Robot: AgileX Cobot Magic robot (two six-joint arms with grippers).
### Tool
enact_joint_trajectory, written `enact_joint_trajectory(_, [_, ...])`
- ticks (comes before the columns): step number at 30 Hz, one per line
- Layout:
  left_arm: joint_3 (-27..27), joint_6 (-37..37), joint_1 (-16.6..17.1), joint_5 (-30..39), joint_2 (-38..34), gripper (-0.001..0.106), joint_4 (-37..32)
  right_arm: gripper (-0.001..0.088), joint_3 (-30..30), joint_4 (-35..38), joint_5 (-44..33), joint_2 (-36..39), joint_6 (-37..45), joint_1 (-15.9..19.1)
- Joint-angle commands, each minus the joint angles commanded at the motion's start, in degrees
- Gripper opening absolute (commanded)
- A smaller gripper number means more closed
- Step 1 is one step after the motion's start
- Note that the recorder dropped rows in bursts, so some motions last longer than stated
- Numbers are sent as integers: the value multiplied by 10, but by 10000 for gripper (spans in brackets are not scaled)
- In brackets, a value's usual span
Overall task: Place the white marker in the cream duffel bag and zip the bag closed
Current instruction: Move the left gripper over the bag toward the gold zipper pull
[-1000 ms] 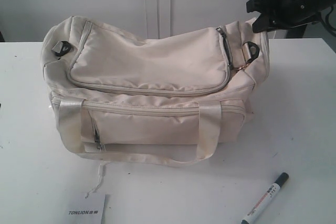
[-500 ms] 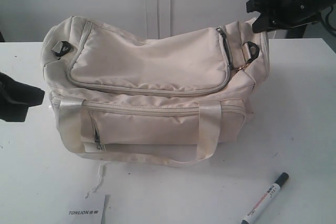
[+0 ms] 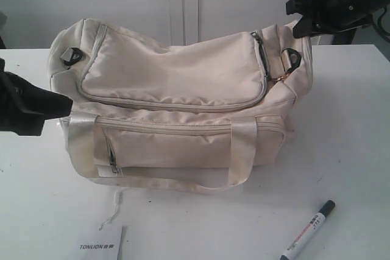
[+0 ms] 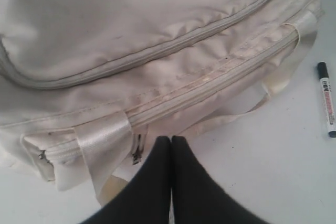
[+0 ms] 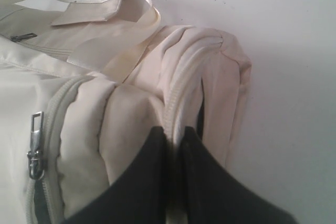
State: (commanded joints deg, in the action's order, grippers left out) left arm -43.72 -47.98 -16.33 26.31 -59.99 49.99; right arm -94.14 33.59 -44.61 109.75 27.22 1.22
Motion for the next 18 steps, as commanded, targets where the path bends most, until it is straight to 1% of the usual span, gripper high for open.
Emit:
enact_joint_trajectory(4, [-3,-2,-40,-22,-15,0,1,0,0,0,0,0,0,0])
enact_joint_trajectory(7, [-16,-2,-69,-51,-30,0,1,0,0,0,1,0,0,0])
enact_joint_trajectory(12, [-65,-13,-107,-62,-61,0,1,0,0,0,1,0,0,0])
enact_joint_trajectory(16, [-105,-18,-127,-64,-99,0,1,0,0,0,1,0,0,0])
enact_joint_trajectory(18, [-123,-22,-137,-77,-118,0,3,0,0,0,0,0,0,0])
